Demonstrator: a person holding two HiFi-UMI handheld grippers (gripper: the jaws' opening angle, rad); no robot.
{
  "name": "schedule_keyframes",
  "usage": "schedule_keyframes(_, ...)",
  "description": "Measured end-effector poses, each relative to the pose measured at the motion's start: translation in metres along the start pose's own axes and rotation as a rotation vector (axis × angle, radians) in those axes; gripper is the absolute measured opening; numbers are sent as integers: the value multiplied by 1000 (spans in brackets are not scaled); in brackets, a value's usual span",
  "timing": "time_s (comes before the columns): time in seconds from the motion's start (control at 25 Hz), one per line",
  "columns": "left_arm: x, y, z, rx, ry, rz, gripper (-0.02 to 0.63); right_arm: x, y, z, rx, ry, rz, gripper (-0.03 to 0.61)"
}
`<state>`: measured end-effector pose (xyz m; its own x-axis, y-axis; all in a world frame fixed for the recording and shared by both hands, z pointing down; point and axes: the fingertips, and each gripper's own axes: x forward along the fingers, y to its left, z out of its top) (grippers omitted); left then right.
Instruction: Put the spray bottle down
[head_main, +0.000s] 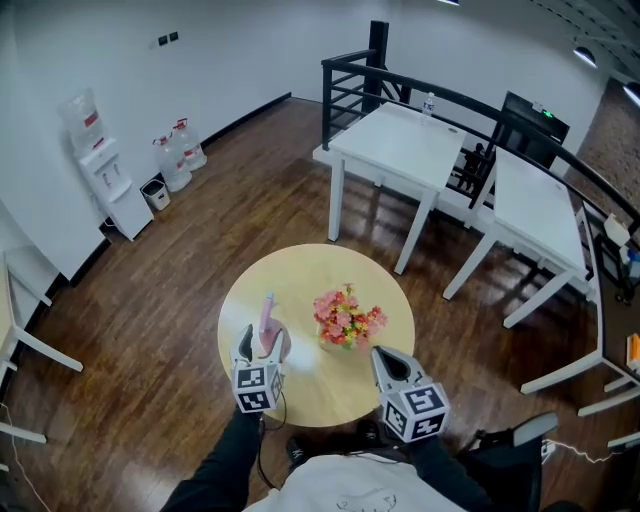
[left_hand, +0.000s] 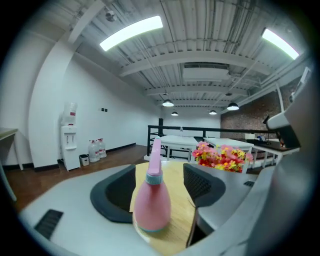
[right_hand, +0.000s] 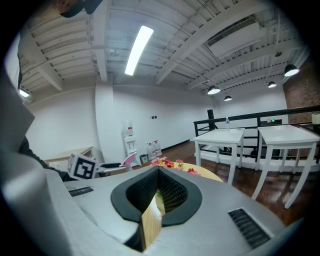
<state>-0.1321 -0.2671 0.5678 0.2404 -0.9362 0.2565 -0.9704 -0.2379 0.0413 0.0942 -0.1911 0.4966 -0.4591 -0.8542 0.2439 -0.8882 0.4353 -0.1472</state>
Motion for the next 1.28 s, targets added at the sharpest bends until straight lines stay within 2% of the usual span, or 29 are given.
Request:
schedule_keyframes(0.12, -47, 3, 2, -78, -33, 64, 294, 6, 4, 5, 9, -10, 16, -29)
schedule_keyframes(0.2, -72, 1, -3, -119, -8, 78, 244, 10, 9, 8, 10, -14, 29, -29)
schedule_keyframes(0.32, -95, -9, 1, -131, 19, 60, 43, 14, 14, 15, 0, -24, 45, -29)
schedule_keyframes(0.4, -100, -18, 11, -130, 23, 15, -14, 17, 18, 17, -6, -33, 63, -29)
schedule_keyframes(0.56, -105, -46, 42, -99, 15, -149, -14, 16, 30, 41, -5, -129, 124, -29)
schedule_keyframes(0.68, -111, -61, 61, -51, 5, -215, -14, 15, 33, 59, -30, -166, 132, -29)
schedule_keyframes(0.96, -117, -70, 59, -32, 50, -219, -14, 21, 44, 43, -16, -82, 192, -31)
schedule_keyframes(1.28, -120, -77, 55, -34, 70, -233, -14, 15, 45, 37, -20, -63, 194, -31)
